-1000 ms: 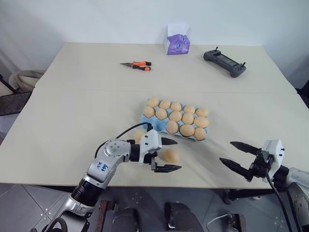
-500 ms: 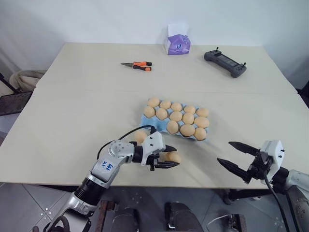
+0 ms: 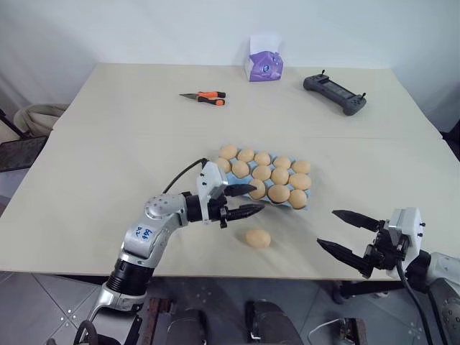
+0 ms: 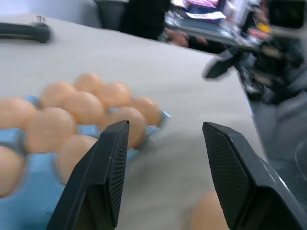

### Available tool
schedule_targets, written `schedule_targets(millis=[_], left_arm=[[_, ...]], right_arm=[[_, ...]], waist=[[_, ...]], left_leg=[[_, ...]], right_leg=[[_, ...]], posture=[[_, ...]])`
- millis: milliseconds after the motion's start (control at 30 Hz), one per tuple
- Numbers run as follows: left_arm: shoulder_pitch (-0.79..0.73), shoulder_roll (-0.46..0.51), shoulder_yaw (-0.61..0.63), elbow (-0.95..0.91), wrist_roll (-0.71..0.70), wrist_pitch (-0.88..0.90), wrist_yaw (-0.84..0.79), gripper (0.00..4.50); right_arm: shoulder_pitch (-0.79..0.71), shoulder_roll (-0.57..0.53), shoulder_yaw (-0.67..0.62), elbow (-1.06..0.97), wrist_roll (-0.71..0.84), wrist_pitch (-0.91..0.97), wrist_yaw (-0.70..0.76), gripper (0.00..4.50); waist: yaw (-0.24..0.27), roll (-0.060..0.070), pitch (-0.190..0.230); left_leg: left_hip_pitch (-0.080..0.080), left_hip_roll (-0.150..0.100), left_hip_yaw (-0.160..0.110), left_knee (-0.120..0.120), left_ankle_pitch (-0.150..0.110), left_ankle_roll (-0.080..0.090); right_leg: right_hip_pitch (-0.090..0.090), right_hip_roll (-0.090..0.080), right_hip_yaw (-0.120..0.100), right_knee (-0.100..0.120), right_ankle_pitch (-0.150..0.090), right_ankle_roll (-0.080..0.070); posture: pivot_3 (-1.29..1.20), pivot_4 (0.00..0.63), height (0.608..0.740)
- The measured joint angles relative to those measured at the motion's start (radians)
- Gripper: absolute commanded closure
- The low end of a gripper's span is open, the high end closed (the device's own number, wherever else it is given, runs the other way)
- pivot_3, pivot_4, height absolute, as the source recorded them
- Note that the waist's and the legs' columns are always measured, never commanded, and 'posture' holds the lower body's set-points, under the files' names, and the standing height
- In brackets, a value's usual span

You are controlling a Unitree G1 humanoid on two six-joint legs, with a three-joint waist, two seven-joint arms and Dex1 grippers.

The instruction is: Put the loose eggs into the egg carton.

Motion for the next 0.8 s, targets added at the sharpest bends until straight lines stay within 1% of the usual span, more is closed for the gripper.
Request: schedule_targets(millis=[100,233,400,533,800], left_arm=[[-0.054,0.000,0.033,0.058,0.017,-0.010,0.044,1.96],[-0.052,0.007,0.016,0.090,0.028,-0.013,0.038,1.96],[0.004,0.049,-0.057,-0.014,0.016,0.037,-0.031,1.96],[0.074,0.113,-0.104,-0.132,-0.020,0.102,-0.090,1.96],[0.094,0.163,-0.170,-0.158,-0.022,0.163,-0.142,1.96]], right_arm=[[-0.004,0.002,0.013,-0.023,0.001,0.006,-0.015,0.00],[0.000,0.002,0.014,-0.023,0.000,0.010,-0.027,0.00],[0.010,0.002,0.008,-0.019,0.000,0.010,-0.027,0.00],[0.019,0.002,-0.005,-0.017,0.000,0.020,-0.033,0.00],[0.007,0.003,0.012,-0.016,-0.013,0.027,-0.059,0.00]], waist=[[0.001,0.000,0.000],[0.000,0.000,0.000],[0.000,0.000,0.000],[-0.001,0.000,0.000],[-0.001,0.000,0.000]], left_leg=[[0.000,0.000,0.000,0.000,0.000,0.000],[-0.001,0.000,0.000,0.000,0.001,-0.003],[-0.001,0.000,0.001,-0.001,0.001,-0.005],[0.000,0.000,0.001,-0.001,0.001,-0.003],[0.000,0.000,0.000,-0.001,0.003,0.001]], right_leg=[[0.000,0.000,0.000,0.000,0.000,0.000],[0.000,0.000,0.000,-0.002,0.000,0.001],[0.000,0.000,0.000,-0.002,0.000,0.001],[0.000,0.000,0.001,-0.001,0.000,0.001],[0.000,0.000,0.000,-0.002,0.003,-0.002]], posture=[[0.00,0.150,0.740],[0.00,0.150,0.740],[0.00,0.150,0.740],[0.00,0.150,0.740],[0.00,0.150,0.740]])
